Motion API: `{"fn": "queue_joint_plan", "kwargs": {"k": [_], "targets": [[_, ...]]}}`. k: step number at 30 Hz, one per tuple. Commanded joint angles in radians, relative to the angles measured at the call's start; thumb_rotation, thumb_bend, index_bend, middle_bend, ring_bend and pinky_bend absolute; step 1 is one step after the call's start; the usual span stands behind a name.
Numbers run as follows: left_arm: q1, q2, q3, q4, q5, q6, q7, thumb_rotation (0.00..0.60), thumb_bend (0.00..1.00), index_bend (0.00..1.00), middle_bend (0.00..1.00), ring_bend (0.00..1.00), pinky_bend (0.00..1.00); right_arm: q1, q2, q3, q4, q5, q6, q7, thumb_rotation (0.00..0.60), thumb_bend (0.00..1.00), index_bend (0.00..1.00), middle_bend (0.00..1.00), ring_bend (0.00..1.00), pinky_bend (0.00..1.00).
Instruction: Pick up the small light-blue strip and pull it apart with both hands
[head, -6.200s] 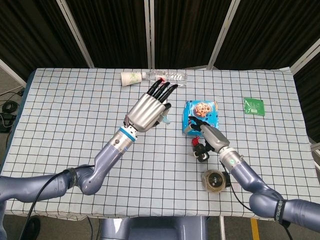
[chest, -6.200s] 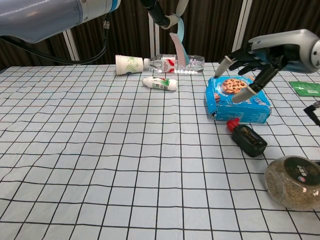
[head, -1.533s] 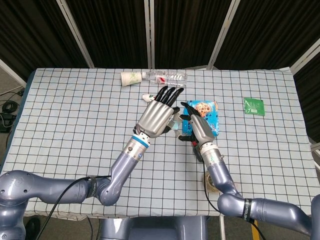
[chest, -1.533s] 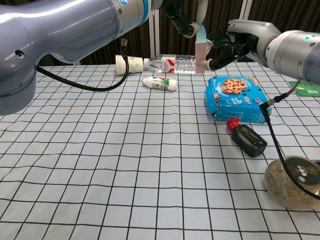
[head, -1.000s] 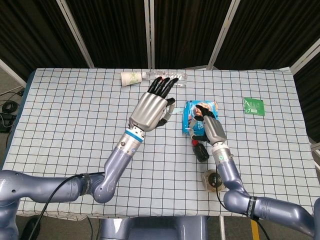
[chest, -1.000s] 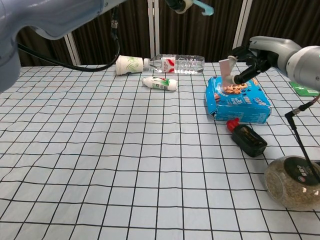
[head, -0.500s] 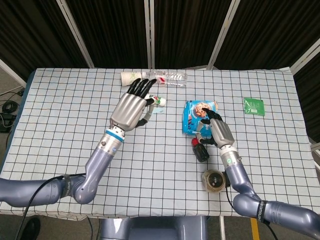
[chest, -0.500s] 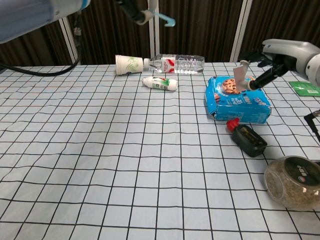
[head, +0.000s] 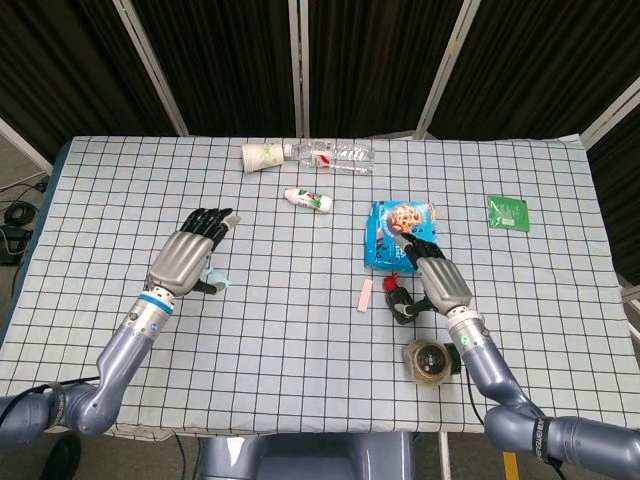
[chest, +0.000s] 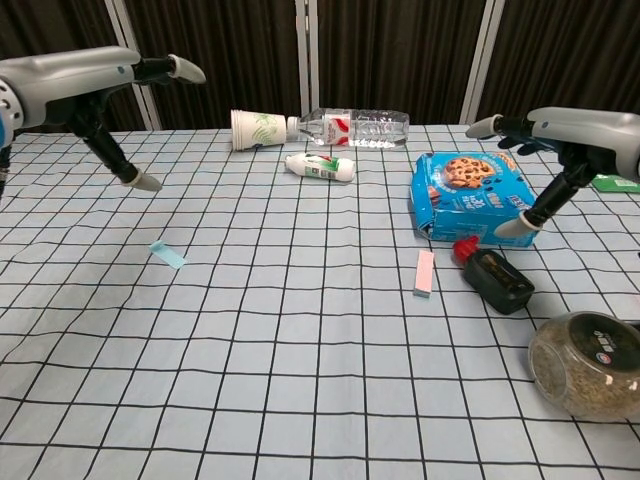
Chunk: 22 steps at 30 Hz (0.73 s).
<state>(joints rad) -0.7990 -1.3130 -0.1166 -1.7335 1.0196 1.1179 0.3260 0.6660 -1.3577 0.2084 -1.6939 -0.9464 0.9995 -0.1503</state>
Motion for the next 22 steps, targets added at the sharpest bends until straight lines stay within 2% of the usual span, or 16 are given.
{"fn": "queue_joint_plan", "kwargs": {"k": [1, 4, 6, 7, 11, 14, 17, 22], "targets": [[0.042, 0.024, 0.013, 0.0, 0.051, 0.041, -0.04, 0.6, 0.0, 0.0, 0.0, 0.0, 0.0, -0.027, 0.03, -0.01, -0.028, -0.063, 0.042, 0.008, 0.6, 0.0, 0.01, 0.0, 0.0, 0.0], [0.128, 0.087, 0.046, -0.013, 0.131, 0.162, -0.052, 0.6, 0.0, 0.0, 0.0, 0.0, 0.0, -0.098, 0.112, -0.054, -0.027, -0.235, 0.152, 0.039, 0.6, 0.0, 0.02, 0.0, 0.0, 0.0], [0.183, 0.115, 0.072, -0.012, 0.187, 0.227, -0.07, 0.6, 0.0, 0.0, 0.0, 0.0, 0.0, -0.151, 0.161, -0.101, 0.02, -0.372, 0.218, 0.111, 0.6, 0.0, 0.02, 0.0, 0.0, 0.0], [0.195, 0.121, 0.077, -0.011, 0.199, 0.241, -0.073, 0.6, 0.0, 0.0, 0.0, 0.0, 0.0, -0.161, 0.17, -0.111, 0.036, -0.403, 0.232, 0.133, 0.6, 0.0, 0.02, 0.0, 0.0, 0.0], [0.323, 0.18, 0.141, -0.028, 0.267, 0.389, -0.043, 0.6, 0.0, 0.0, 0.0, 0.0, 0.0, -0.268, 0.245, -0.195, 0.198, -0.59, 0.403, 0.226, 0.6, 0.0, 0.02, 0.0, 0.0, 0.0], [0.4, 0.193, 0.172, -0.03, 0.306, 0.467, -0.053, 0.6, 0.0, 0.0, 0.0, 0.0, 0.0, -0.331, 0.265, -0.214, 0.261, -0.622, 0.492, 0.257, 0.6, 0.0, 0.03, 0.0, 0.0, 0.0], [0.475, 0.2, 0.208, -0.025, 0.333, 0.518, -0.066, 0.6, 0.0, 0.0, 0.0, 0.0, 0.0, -0.403, 0.265, -0.22, 0.274, -0.613, 0.573, 0.259, 0.6, 0.0, 0.03, 0.0, 0.0, 0.0], [0.541, 0.193, 0.228, 0.007, 0.358, 0.534, -0.1, 0.6, 0.0, 0.0, 0.0, 0.0, 0.0, -0.467, 0.255, -0.231, 0.297, -0.622, 0.63, 0.263, 0.6, 0.0, 0.02, 0.0, 0.0, 0.0]]}}
